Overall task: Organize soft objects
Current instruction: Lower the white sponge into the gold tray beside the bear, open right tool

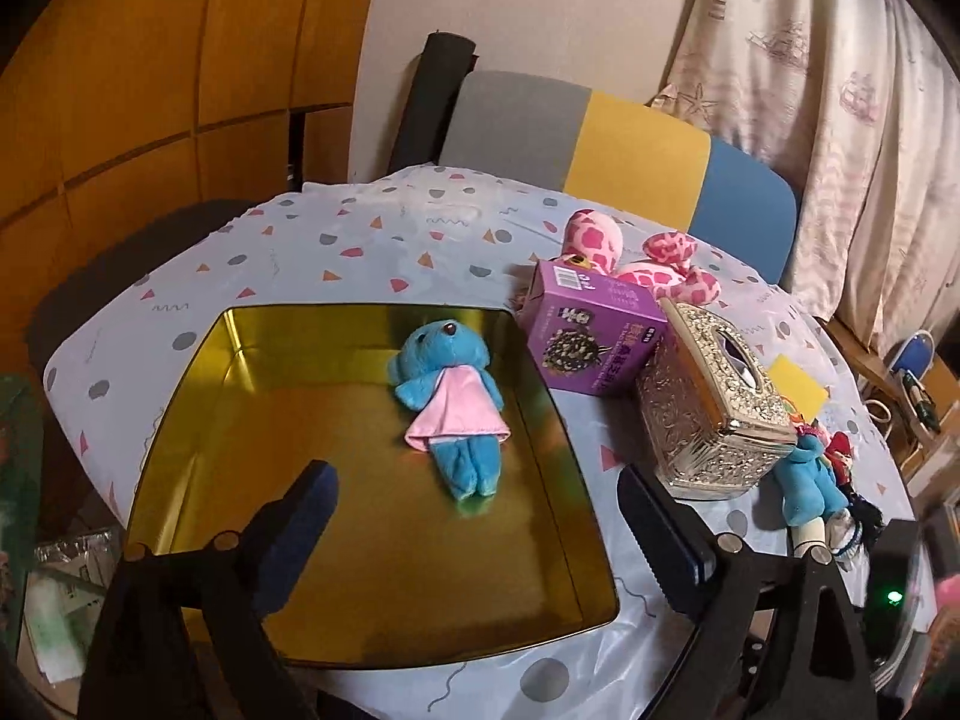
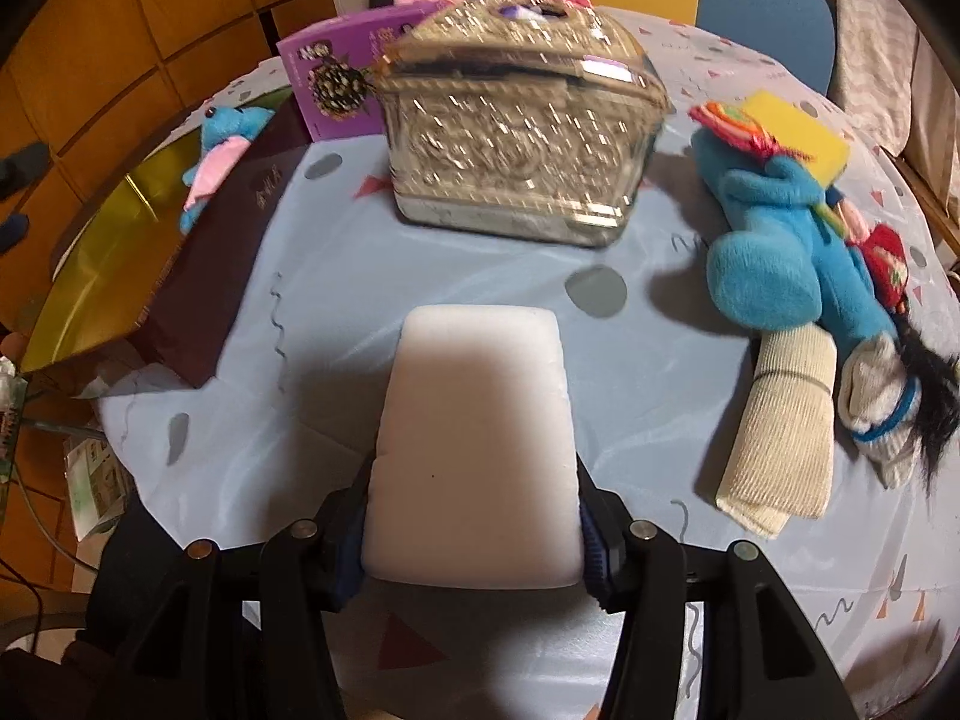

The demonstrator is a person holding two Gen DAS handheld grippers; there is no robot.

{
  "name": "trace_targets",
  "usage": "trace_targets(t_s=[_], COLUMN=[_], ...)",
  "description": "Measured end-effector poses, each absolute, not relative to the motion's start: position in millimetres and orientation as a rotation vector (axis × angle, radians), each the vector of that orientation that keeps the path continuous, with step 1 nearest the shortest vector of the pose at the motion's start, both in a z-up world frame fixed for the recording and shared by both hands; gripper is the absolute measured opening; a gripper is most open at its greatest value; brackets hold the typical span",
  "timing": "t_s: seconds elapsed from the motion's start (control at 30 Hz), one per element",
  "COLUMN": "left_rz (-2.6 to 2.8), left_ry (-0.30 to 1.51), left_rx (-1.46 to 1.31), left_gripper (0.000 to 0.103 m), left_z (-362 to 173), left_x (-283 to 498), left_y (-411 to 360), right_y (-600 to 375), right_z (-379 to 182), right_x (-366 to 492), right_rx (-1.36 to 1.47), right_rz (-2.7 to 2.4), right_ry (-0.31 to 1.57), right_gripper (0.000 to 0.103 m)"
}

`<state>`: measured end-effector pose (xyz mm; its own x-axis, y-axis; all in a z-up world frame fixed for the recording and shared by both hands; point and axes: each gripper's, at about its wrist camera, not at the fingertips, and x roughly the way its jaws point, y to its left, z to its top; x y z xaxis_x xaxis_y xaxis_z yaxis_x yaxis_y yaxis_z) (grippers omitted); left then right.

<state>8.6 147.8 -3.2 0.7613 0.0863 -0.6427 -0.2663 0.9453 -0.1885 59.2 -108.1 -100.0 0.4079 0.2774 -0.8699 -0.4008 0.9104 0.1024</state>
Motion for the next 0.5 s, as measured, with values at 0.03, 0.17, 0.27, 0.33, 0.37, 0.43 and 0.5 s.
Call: trace_targets(t_s=[0.03,0.17,0.27,0.33,0.37,0.43,0.5], left_rz=[0.199,0.208,0.216,0.220,0.223,0.230,0.238], left_ry=[0.683,0.689,0.687,0.688,0.688,0.686,0.683], left_rx=[-0.280,-0.299,-0.307,-0.315,-0.318,-0.327,-0.333], left_gripper=[0.095,0.095,0.095,0.095,0.095,0.096,0.097], left_z=[-4,-7,-8,-9,-9,-10,-11], left_x=[8,4,1,-2,-3,-6,-9], left_y=[149,156,161,164,166,170,174], right_y=[-105,-91,-78,-69,-67,-60,-54], right_z=[-96,-78,-67,-59,-58,-54,-47], right_x=[59,60,60,61,61,61,61], right_rx=[-0.130,-0.151,-0.193,-0.215,-0.221,-0.237,-0.253], right_rz=[0.436,0.472,0.502,0.521,0.525,0.538,0.554], right_ry=[1.061,1.028,1.002,0.988,0.984,0.976,0.972], right_gripper=[0.056,0.056,0.056,0.056,0.056,0.056,0.056])
